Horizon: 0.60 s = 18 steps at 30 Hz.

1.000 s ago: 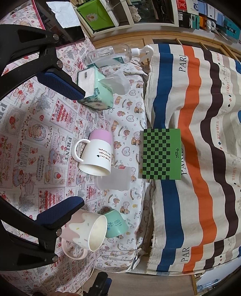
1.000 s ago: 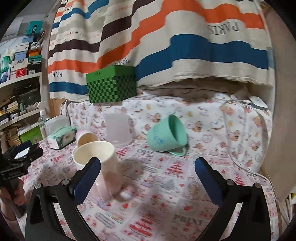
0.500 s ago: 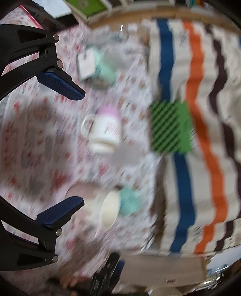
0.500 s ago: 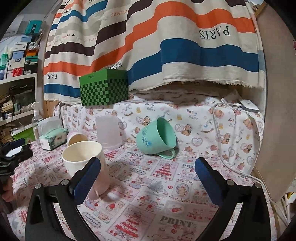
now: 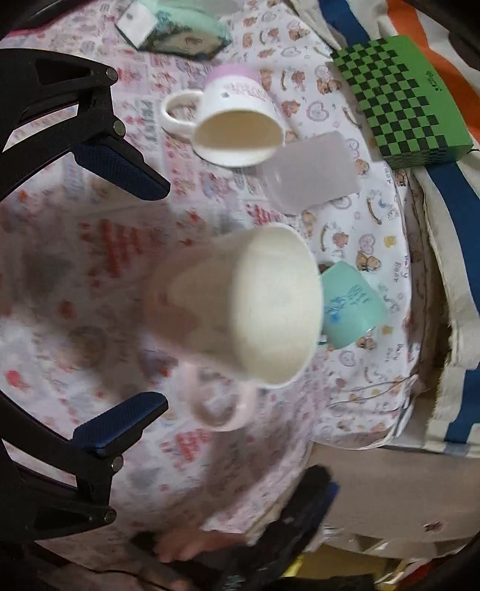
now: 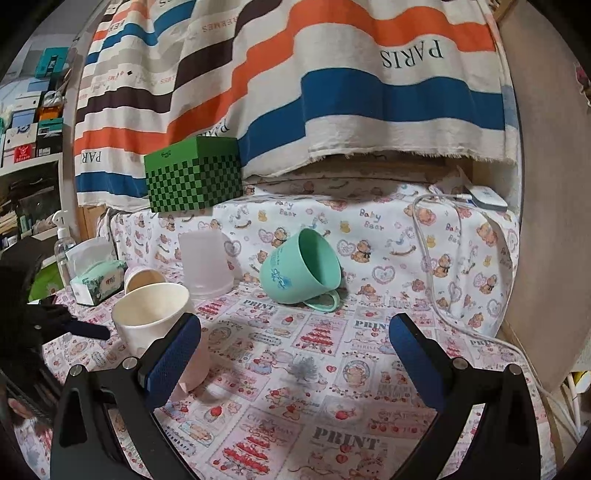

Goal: Flip cup upside down
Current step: 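Grasp the upright pink drip mug's rim with the left gripper and lift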

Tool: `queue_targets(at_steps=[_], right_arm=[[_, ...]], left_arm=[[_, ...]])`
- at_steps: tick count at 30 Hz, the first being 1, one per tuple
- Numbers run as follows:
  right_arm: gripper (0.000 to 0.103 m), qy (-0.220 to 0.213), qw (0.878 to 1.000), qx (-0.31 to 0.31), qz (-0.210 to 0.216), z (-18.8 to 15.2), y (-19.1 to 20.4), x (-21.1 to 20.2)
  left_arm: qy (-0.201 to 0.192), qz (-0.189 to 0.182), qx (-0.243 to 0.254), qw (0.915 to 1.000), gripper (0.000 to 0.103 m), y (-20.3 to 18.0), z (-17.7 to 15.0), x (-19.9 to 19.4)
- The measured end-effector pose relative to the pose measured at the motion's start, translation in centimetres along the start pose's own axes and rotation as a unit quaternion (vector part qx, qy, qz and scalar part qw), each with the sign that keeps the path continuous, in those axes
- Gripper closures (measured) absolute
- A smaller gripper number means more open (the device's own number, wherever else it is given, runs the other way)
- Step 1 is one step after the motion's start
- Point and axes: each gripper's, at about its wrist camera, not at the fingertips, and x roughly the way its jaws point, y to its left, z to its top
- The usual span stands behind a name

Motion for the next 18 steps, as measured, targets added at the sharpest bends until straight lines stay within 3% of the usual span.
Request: queue_targets(at_steps=[3, 6, 10, 18], right_arm=[[0.0, 0.002, 1.0, 0.001, -0.006, -0.1, 0.0, 0.0], [0.0, 0.004, 1.0, 0.0, -0.011, -0.1, 0.1, 0.1], [0.0, 0.007, 1.0, -0.001, -0.017, -0.1, 0.1, 0.2], [0.0, 0.004, 1.0, 0.009, -0.025, 0.1, -0.4, 0.0]], left_arm=[[0.013, -0.026, -0.026, 0.9992, 0.002, 0.7, 1.0, 1.5], [0.014, -0.027, -0.038, 0.9988, 0.013, 1.0, 1.4, 2.5], [0.006, -0.067, -0.071, 0.9952, 0.015, 1.8, 1.6, 3.6], [0.044, -0.062, -0.075, 0.9942, 0.018, 2.0, 1.5, 3.4]])
